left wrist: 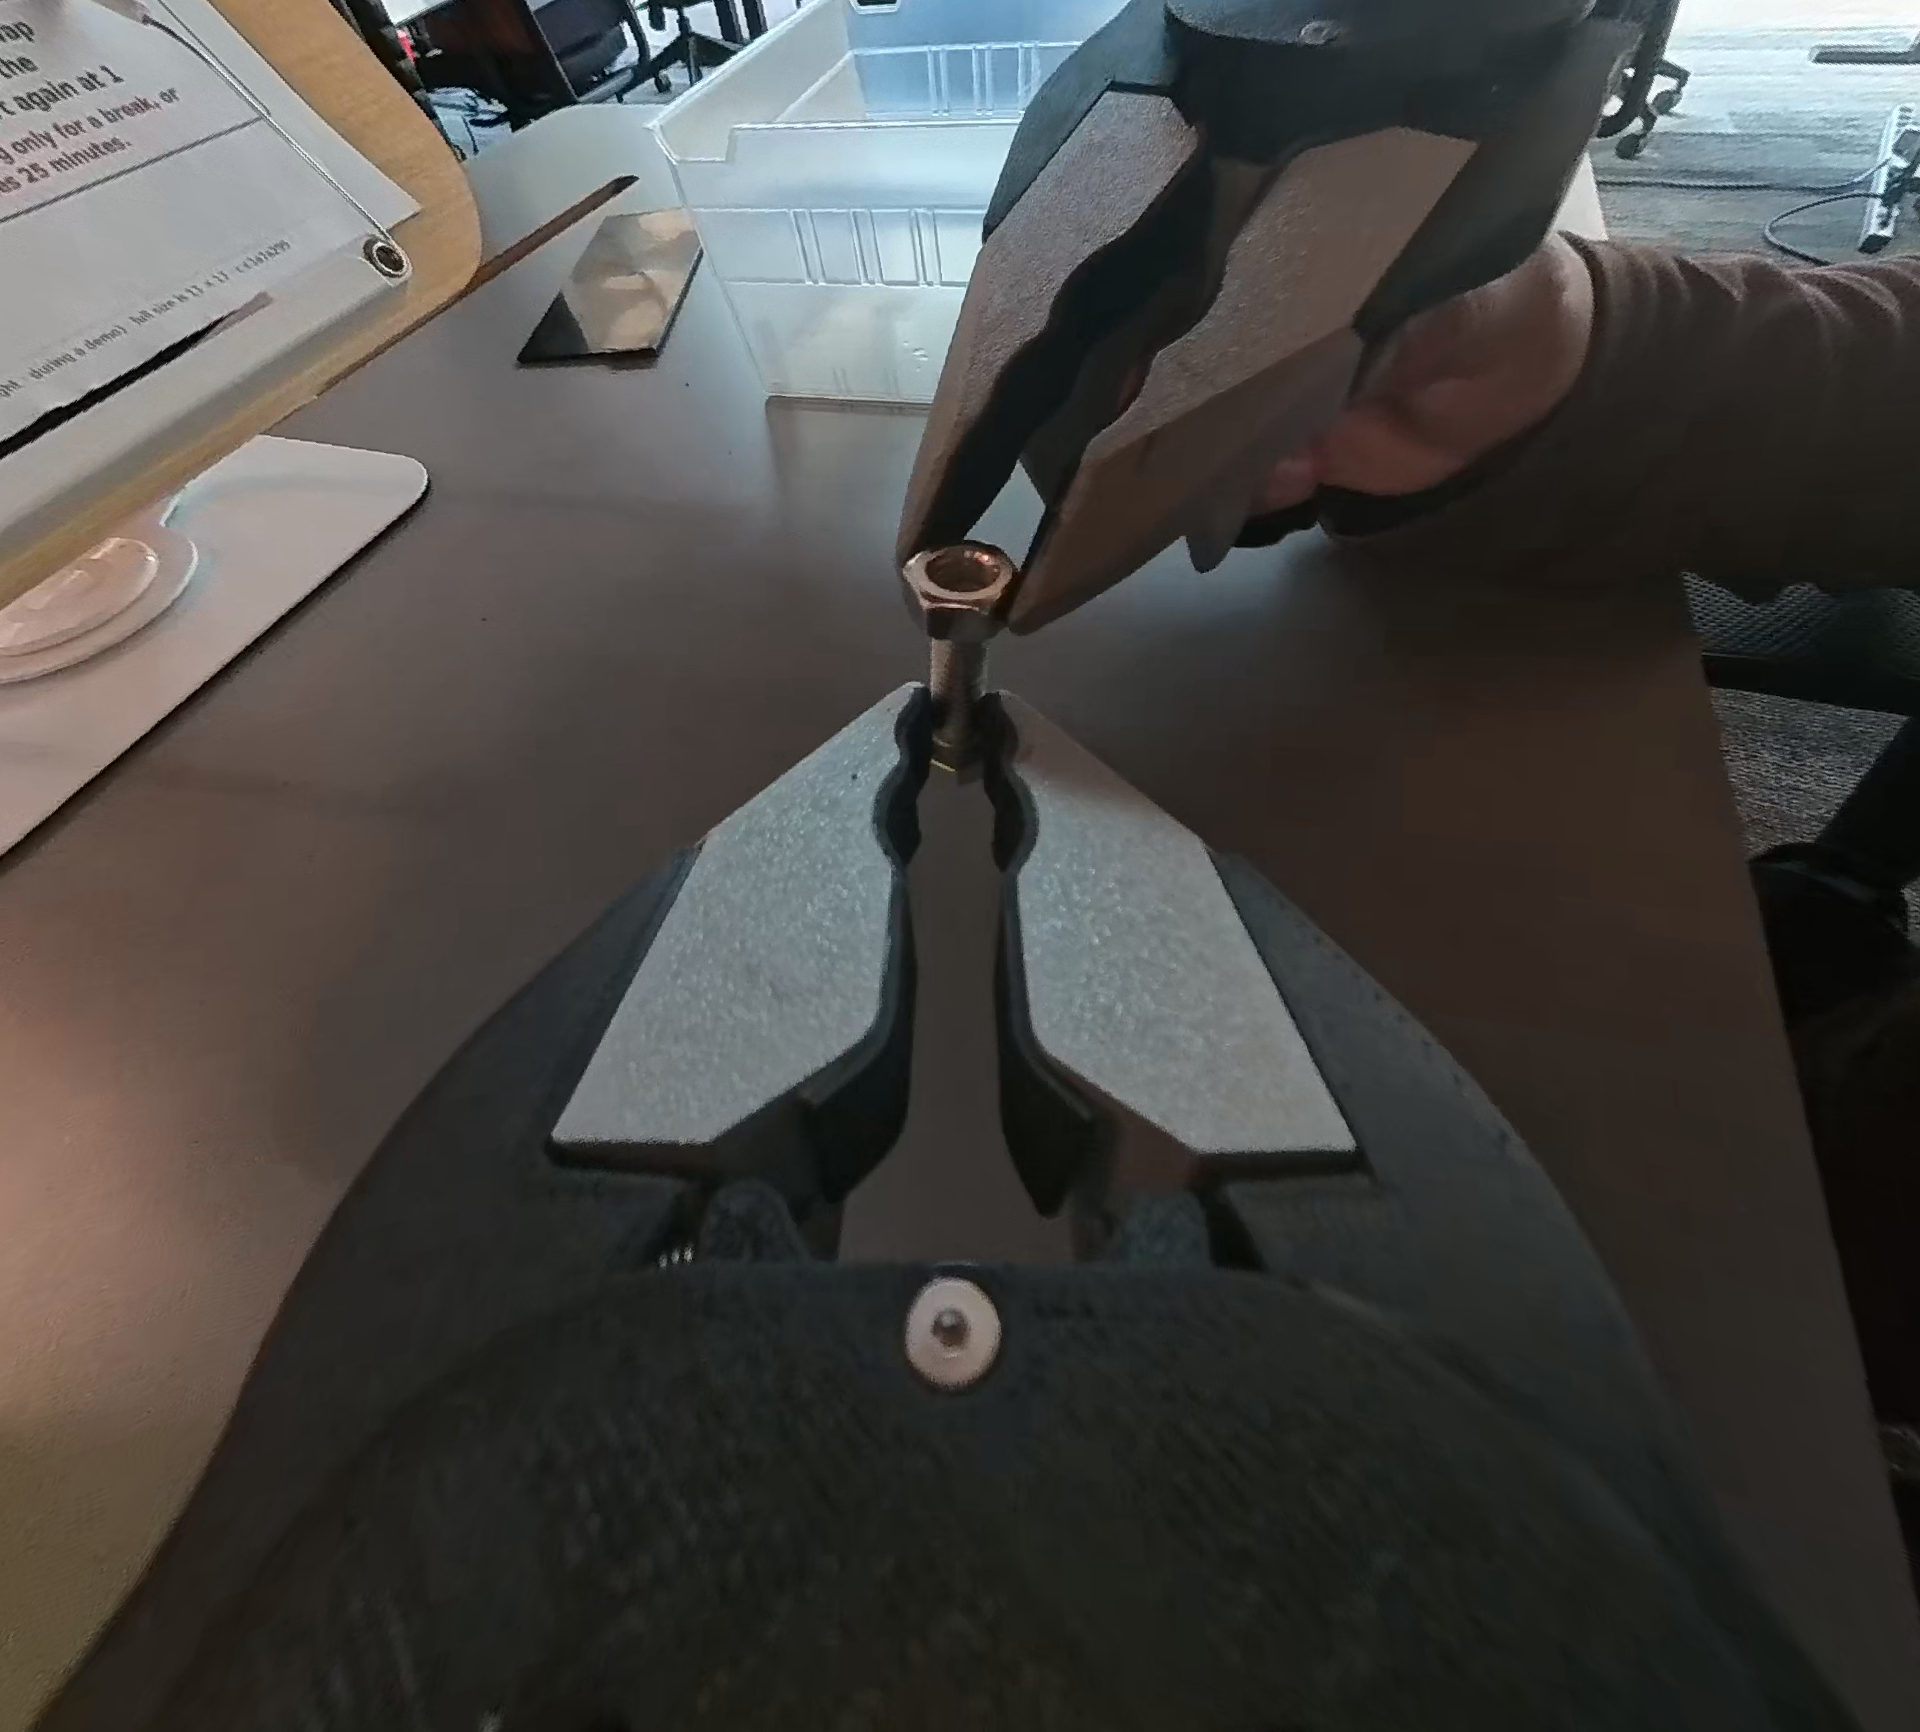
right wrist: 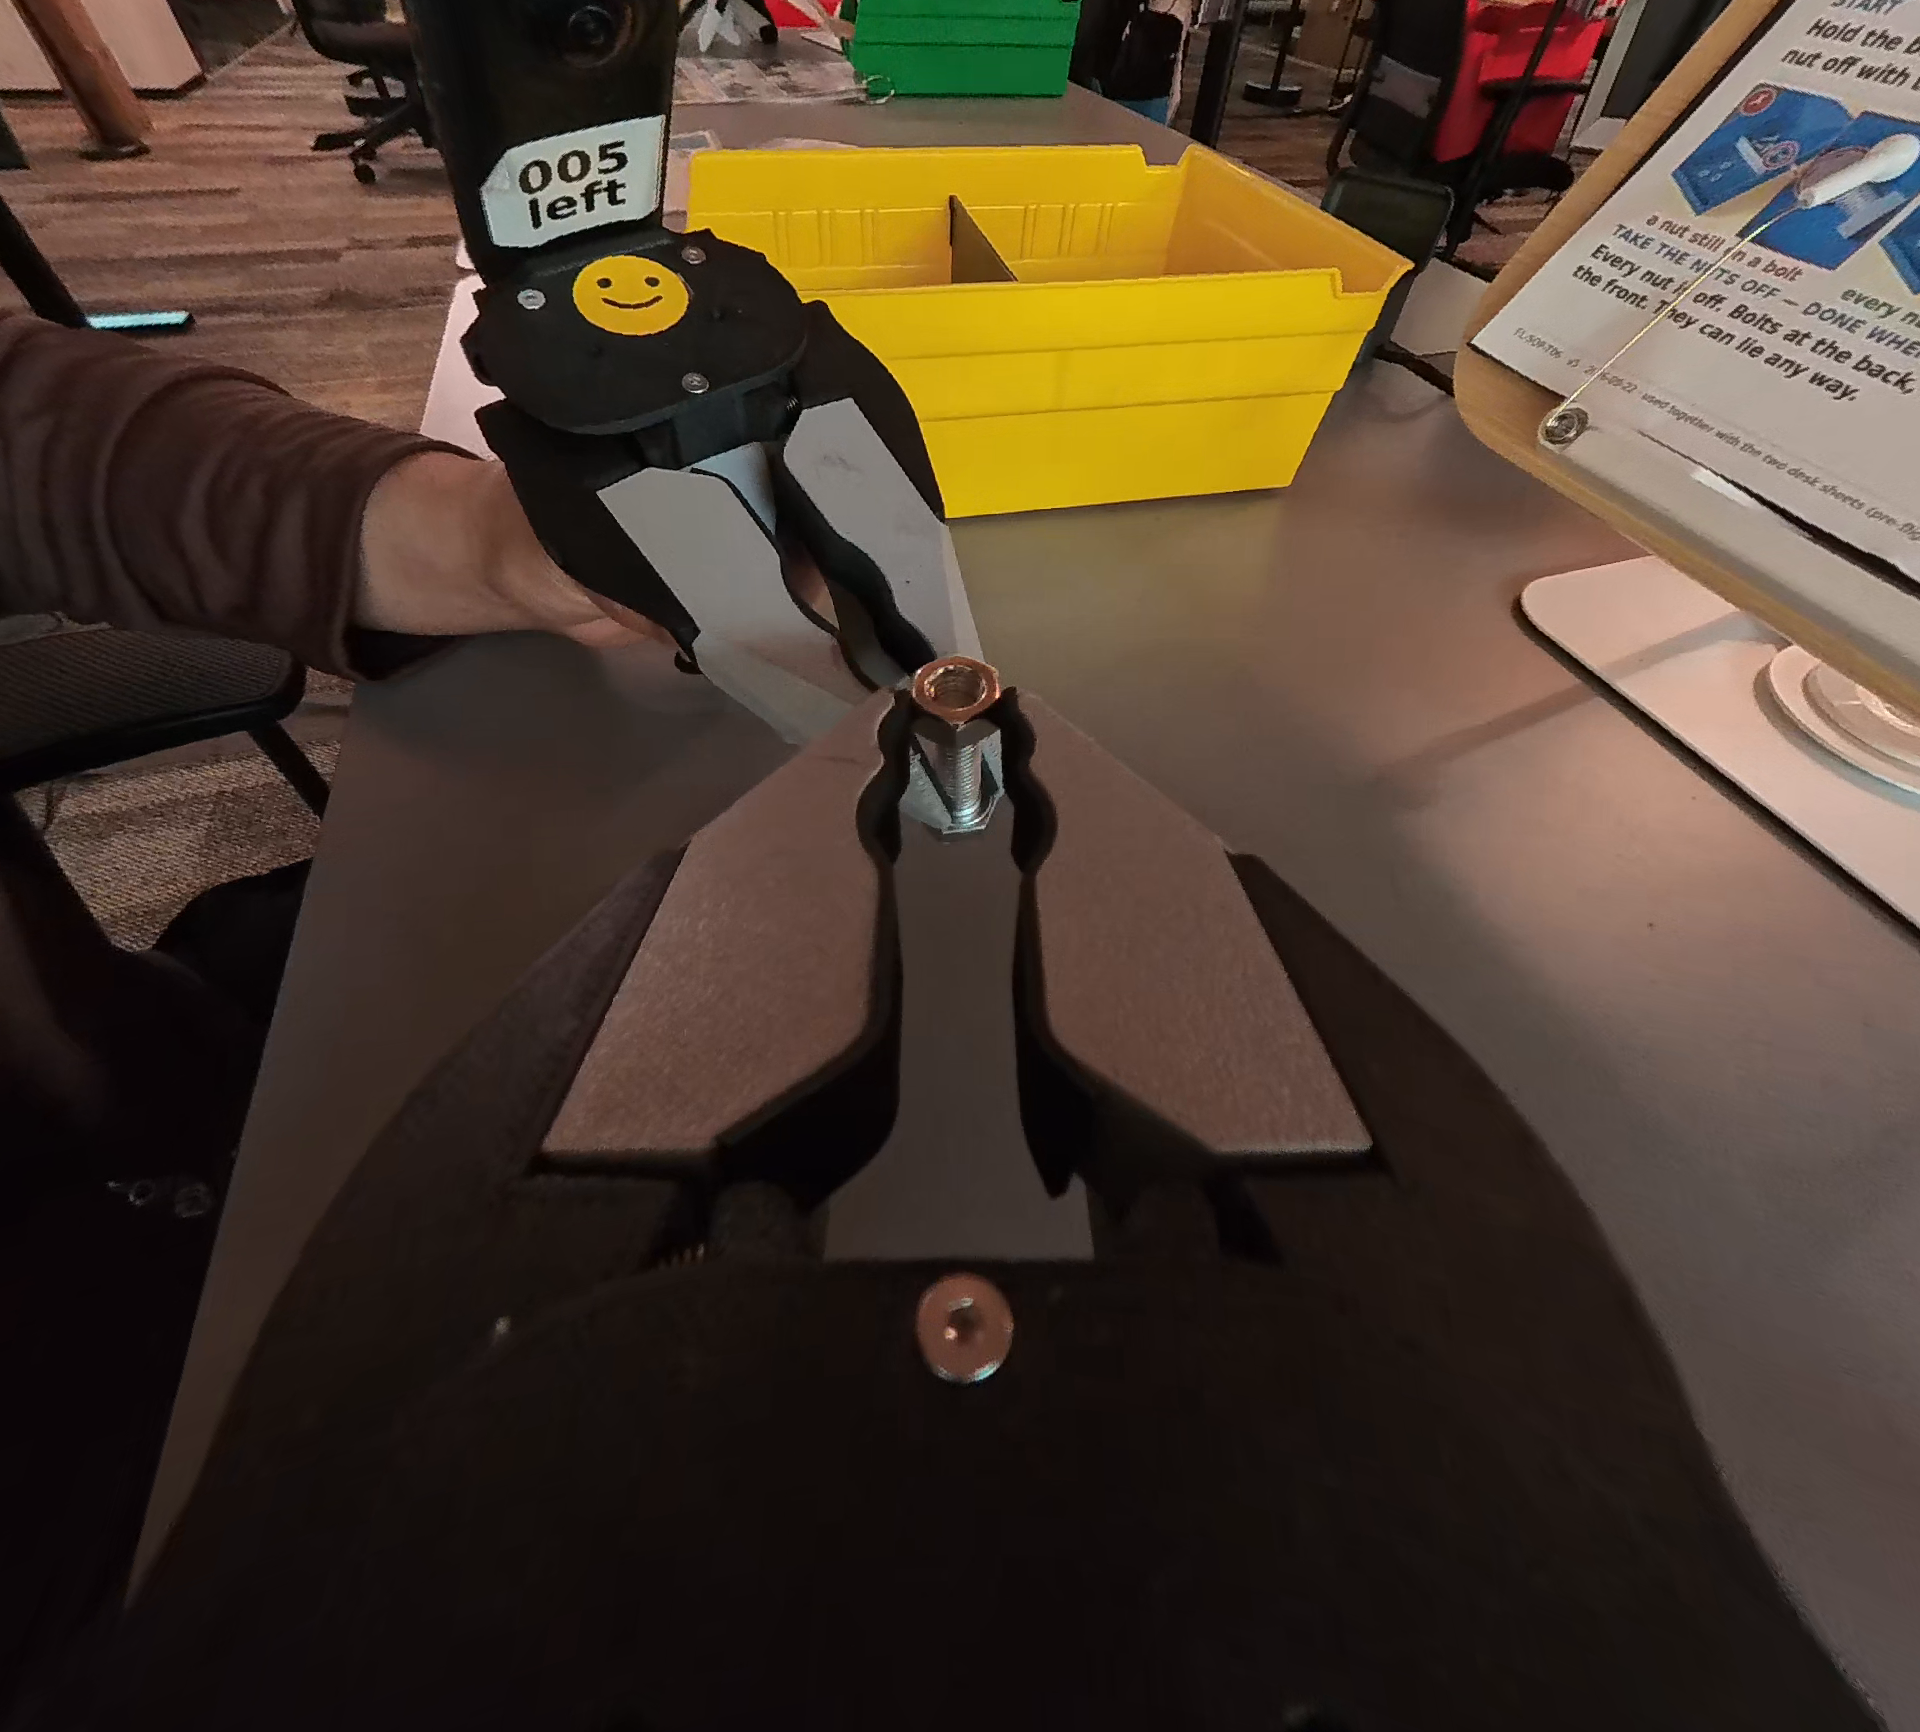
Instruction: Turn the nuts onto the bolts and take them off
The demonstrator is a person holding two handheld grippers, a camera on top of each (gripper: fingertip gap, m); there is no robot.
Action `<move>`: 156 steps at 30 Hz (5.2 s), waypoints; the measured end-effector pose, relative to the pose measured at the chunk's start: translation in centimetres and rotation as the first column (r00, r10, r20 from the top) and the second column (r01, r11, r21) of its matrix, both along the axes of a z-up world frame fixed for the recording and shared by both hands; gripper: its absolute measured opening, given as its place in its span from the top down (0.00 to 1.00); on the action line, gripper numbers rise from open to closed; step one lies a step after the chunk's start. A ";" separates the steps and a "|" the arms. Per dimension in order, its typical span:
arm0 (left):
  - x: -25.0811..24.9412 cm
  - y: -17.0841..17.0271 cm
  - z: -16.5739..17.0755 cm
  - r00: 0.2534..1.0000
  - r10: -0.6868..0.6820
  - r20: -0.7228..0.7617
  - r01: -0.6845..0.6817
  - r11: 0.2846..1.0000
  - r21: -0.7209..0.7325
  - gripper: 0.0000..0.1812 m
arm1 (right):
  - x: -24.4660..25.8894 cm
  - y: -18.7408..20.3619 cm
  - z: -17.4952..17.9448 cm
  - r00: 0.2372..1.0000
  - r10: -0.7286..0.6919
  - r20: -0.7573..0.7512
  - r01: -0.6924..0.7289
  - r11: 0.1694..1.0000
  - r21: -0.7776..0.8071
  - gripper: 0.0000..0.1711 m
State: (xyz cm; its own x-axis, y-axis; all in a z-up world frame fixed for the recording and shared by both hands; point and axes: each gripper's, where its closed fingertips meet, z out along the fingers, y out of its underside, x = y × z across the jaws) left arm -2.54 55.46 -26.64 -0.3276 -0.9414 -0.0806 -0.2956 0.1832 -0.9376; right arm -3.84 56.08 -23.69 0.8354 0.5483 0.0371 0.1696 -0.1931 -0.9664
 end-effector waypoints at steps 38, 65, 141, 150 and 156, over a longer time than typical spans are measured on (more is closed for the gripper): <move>0.3 1.0 0.0 0.998 0.066 -0.001 -0.066 0.998 0.001 0.96 | 0.4 1.0 -0.1 0.987 -0.162 0.016 0.162 0.987 0.000 0.92; 0.2 1.8 0.4 0.996 0.086 0.012 -0.085 0.996 -0.029 0.96 | -0.6 0.0 0.5 0.997 -0.070 -0.036 0.071 0.997 0.011 0.87; -0.8 0.2 -0.2 0.996 -0.077 -0.051 0.073 0.995 -0.075 0.96 | -0.1 -0.4 0.7 0.995 -0.056 0.078 0.051 0.997 0.061 0.89; -0.9 -0.4 -0.5 0.993 -0.101 -0.058 0.097 0.993 -0.068 0.96 | -0.7 -0.4 0.2 0.993 -0.041 0.114 0.035 0.998 0.054 0.89; -1.0 -0.7 -0.4 0.992 -0.114 -0.051 0.111 0.993 -0.051 0.96 | -0.8 -0.5 -0.1 0.990 -0.030 0.135 0.024 0.999 0.044 0.92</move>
State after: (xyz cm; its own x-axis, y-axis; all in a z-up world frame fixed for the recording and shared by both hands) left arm -3.50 54.73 -27.03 -0.4343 -0.9006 -0.0159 -0.3261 0.1736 -0.9293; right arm -4.63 55.60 -23.81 0.8358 0.5210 0.1729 0.2943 -0.1594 -0.9423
